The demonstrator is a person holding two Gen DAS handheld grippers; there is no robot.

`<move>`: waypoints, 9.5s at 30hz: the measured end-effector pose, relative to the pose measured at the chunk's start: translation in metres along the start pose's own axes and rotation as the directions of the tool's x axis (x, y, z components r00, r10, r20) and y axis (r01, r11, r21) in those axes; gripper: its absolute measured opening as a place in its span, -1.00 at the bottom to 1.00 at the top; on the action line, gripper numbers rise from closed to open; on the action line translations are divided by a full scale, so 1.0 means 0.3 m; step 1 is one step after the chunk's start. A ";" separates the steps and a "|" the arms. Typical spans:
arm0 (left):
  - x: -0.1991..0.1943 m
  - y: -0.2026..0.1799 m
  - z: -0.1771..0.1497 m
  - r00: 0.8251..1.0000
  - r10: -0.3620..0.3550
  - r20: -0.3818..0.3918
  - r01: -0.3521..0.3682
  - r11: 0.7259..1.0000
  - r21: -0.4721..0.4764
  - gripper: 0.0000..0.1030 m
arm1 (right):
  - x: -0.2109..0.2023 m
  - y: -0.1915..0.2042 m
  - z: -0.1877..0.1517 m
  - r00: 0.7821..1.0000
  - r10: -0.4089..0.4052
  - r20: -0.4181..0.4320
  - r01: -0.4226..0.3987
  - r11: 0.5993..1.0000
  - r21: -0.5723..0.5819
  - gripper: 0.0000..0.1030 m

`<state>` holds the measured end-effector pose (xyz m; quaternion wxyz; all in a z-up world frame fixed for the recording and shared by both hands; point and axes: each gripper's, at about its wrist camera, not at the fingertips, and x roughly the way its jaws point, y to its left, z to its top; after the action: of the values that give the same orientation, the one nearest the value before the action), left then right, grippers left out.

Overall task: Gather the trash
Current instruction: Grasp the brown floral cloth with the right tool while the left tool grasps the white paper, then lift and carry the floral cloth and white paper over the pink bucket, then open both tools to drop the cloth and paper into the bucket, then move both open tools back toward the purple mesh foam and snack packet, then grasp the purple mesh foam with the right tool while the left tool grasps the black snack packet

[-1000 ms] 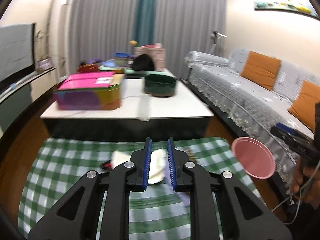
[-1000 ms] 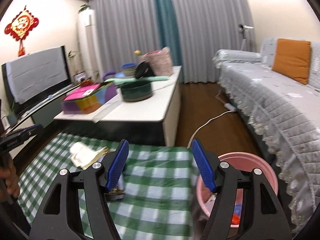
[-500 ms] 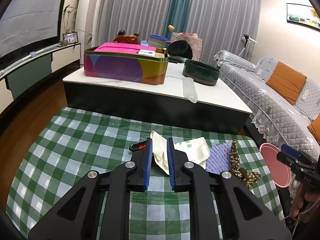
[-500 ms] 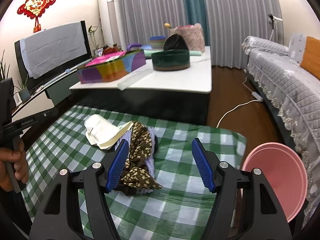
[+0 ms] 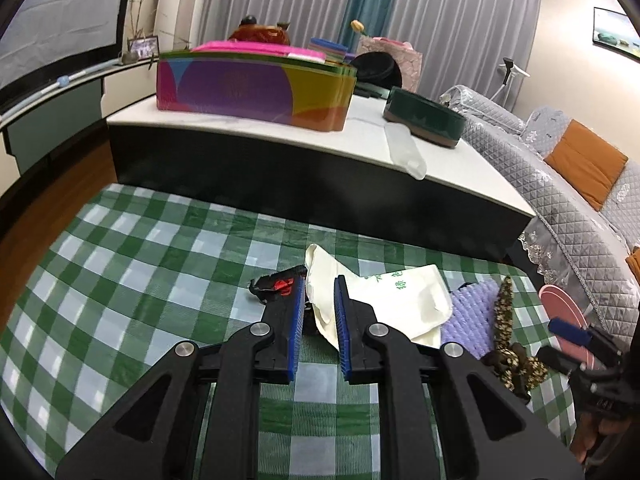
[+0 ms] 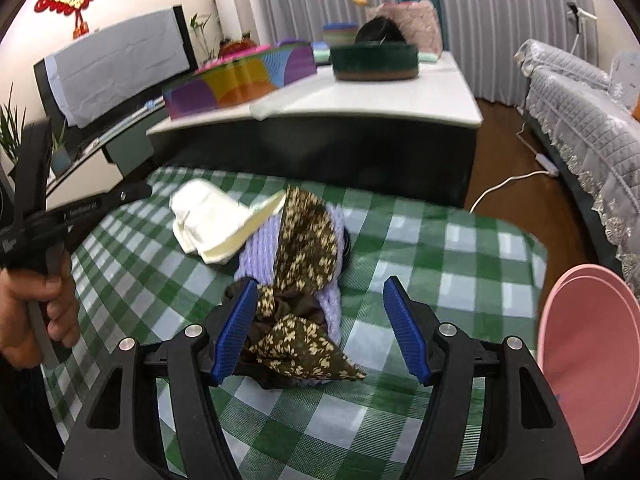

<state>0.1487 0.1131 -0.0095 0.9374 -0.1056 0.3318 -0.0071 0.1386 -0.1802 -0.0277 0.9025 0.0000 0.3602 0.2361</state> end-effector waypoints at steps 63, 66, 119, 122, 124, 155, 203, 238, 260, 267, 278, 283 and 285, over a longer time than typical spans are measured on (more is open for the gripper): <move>-0.296 -0.202 -0.028 0.991 -0.065 0.117 0.047 0.987 0.151 -0.98 | -0.388 -0.024 -0.003 0.978 -0.050 0.200 0.050 0.999 0.005 -0.84; -0.313 -0.217 -0.038 0.990 -0.074 0.117 0.055 0.986 0.159 -0.98 | -0.421 -0.041 -0.010 0.975 -0.068 0.211 0.065 0.998 0.022 -0.84; -0.348 -0.424 -0.074 0.976 -0.192 0.104 0.164 0.958 0.234 -0.98 | -0.629 -0.262 0.013 0.904 -0.292 0.313 0.250 0.953 0.169 -0.84; -0.340 -0.449 -0.078 0.975 -0.202 0.094 0.174 0.955 0.242 -0.98 | -0.636 -0.287 0.013 0.898 -0.313 0.309 0.266 0.946 0.186 -0.84; -0.335 -0.467 -0.080 0.974 -0.209 0.088 0.182 0.952 0.248 -0.98 | -0.641 -0.303 0.014 0.895 -0.325 0.306 0.273 0.941 0.200 -0.84; -0.135 -0.956 -0.063 0.938 -0.346 -0.009 0.326 0.874 0.360 -0.98 | -0.696 -0.660 -0.049 0.837 -0.512 0.193 0.418 0.826 0.379 -0.84; -0.228 -0.717 -0.056 0.960 -0.281 -0.019 0.273 0.911 0.308 -0.75 | -0.624 -0.461 0.036 0.876 -0.402 0.265 0.307 0.891 0.336 -0.06; 0.130 -0.011 -0.049 0.994 0.091 -0.057 -0.092 0.996 -0.014 -0.36 | 0.031 -0.044 0.038 1.000 0.009 0.018 -0.011 0.997 0.073 -0.06; 0.221 0.010 -0.037 0.990 0.058 -0.132 -0.067 0.995 -0.068 -0.39 | 0.153 -0.022 0.002 0.989 0.104 -0.103 -0.100 0.994 0.045 -0.74; 0.206 -0.011 -0.033 0.991 0.047 -0.124 -0.054 0.997 -0.050 -0.81 | 0.091 -0.002 0.017 0.991 0.120 -0.057 -0.119 0.993 0.020 -0.77; 0.250 -0.006 -0.038 0.977 0.119 -0.175 -0.129 0.990 -0.047 0.13 | 0.024 -0.019 0.016 0.995 0.099 -0.031 -0.098 0.995 0.035 -0.76; 0.269 -0.019 -0.023 0.976 0.118 -0.181 -0.125 0.992 -0.027 -0.36 | 0.011 -0.029 0.022 0.996 0.089 -0.015 -0.088 0.996 0.033 -0.76; 0.268 -0.021 -0.026 0.977 0.097 -0.189 -0.105 0.994 -0.029 -0.74 | 0.000 -0.031 0.027 0.996 0.087 -0.005 -0.087 0.996 0.032 -0.76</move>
<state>0.2070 0.0988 -0.0642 0.8989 -0.1058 0.4235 0.0372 0.1478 -0.1870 -0.0233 0.8901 0.0294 0.3663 0.2696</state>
